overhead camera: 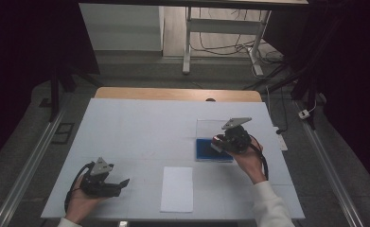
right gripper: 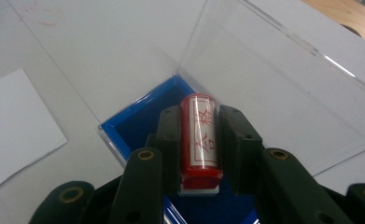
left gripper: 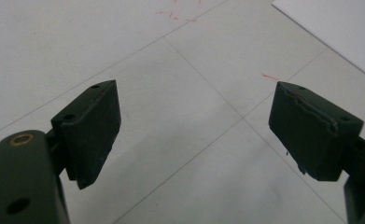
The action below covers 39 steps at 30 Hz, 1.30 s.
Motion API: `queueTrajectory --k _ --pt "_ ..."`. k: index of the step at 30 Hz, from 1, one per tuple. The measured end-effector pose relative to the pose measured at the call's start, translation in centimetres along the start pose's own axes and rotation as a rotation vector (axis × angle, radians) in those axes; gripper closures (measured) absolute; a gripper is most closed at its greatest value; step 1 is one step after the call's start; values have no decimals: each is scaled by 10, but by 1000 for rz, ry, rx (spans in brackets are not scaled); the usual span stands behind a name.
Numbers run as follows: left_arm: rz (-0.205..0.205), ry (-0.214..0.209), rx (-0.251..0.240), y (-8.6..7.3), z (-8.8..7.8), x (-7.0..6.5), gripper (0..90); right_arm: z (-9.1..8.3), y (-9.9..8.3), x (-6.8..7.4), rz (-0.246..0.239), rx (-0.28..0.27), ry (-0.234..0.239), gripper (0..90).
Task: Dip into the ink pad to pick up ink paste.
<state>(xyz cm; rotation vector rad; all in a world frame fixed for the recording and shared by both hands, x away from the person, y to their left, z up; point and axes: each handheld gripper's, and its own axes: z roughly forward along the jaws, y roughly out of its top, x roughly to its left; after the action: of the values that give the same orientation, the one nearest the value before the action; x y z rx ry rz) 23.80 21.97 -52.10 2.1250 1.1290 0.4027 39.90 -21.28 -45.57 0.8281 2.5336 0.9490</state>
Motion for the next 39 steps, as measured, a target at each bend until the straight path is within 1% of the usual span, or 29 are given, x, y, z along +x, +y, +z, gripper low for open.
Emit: queueTrajectory --k 2,8,9,10,12,18,27,34,35,39 --pt "-1 3 2 0 0 0 175 2 0 0 2 3 -1 698" --pt "-4 4 3 0 0 0 176 7 -3 0 2 -13 -19 698" --pt "-4 3 3 0 0 0 176 8 -4 0 9 -16 -15 698" --pt "-4 4 2 0 0 0 176 10 -4 0 2 -22 -14 698" --pt "-4 6 4 0 0 0 176 12 -4 2 8 -24 -14 698" --pt "-6 5 7 0 0 0 177 16 -4 4 -9 -10 -9 698" --pt "-6 7 7 0 0 0 178 20 -6 4 -5 4 -13 697" --pt "-6 6 7 -1 0 1 178 20 -6 4 0 4 -12 697" --pt "-6 6 7 -1 0 0 178 20 -6 4 -5 2 -13 698" --pt "-8 4 8 -1 0 0 178 20 -7 3 5 0 -7 697"
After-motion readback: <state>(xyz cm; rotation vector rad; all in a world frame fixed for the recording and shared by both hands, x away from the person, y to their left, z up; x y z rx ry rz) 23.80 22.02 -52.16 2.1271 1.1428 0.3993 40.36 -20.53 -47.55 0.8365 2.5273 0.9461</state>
